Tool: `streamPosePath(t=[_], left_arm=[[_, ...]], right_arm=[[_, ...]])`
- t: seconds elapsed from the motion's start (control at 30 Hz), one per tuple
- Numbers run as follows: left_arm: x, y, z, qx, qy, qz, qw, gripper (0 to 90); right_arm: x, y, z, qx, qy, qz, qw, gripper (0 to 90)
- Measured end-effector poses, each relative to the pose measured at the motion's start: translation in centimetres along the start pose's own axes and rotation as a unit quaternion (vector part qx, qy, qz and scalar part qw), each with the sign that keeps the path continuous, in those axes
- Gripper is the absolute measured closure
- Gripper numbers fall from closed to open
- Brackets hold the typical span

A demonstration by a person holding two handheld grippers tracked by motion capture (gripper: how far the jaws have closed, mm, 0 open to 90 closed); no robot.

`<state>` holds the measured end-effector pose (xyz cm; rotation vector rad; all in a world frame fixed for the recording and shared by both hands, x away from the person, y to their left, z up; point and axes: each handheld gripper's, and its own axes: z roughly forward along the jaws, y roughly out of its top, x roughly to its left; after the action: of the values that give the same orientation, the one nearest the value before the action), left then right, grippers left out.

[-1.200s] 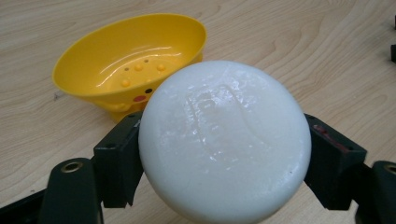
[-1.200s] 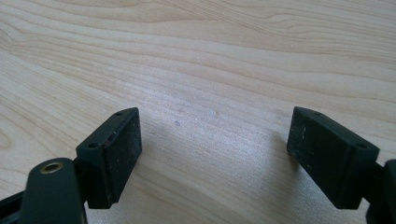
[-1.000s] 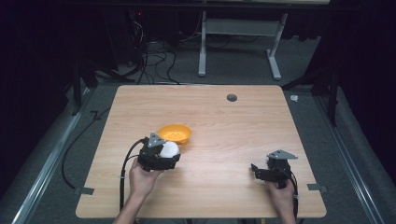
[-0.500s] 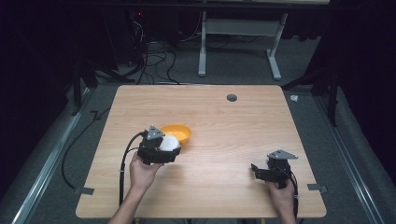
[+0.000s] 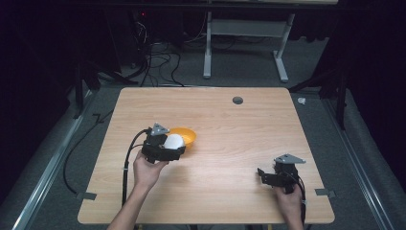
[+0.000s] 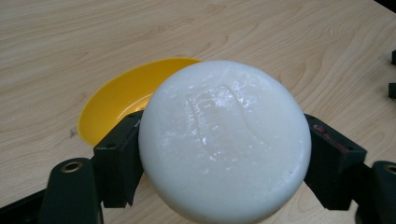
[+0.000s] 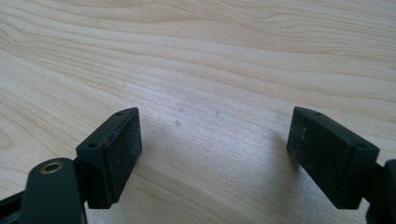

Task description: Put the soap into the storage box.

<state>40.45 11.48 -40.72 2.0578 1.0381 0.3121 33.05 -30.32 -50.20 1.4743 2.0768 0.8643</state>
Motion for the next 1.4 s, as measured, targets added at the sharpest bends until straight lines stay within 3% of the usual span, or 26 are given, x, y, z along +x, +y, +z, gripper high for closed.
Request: streamPosePath(t=[0.3,0.53,0.93,1.17,1.4], left_arm=[[0.9,0.1,0.5,0.007,0.007,-0.018,0.9998,24.6],[1.1,1.1,1.1,0.016,0.02,-0.008,0.9996,24.6],[1.5,2.5,2.7,0.026,0.021,-0.014,0.9993,24.6],[1.5,2.9,3.6,0.039,0.043,-0.002,0.9983,24.6],[1.7,3.4,4.6,0.043,0.043,-0.006,0.9981,24.5]], right_arm=[[0.0,0.0,0.0,0.0,0.001,0.0,1.0,18.7],[0.0,0.0,0.0,-0.001,0.001,0.001,1.0,18.7],[-0.1,0.0,0.0,-0.001,0.003,0.001,1.0,18.5],[0.0,0.0,0.0,-0.001,0.002,0.001,1.0,18.4],[0.0,0.0,0.0,0.0,0.002,0.001,1.0,18.4]])
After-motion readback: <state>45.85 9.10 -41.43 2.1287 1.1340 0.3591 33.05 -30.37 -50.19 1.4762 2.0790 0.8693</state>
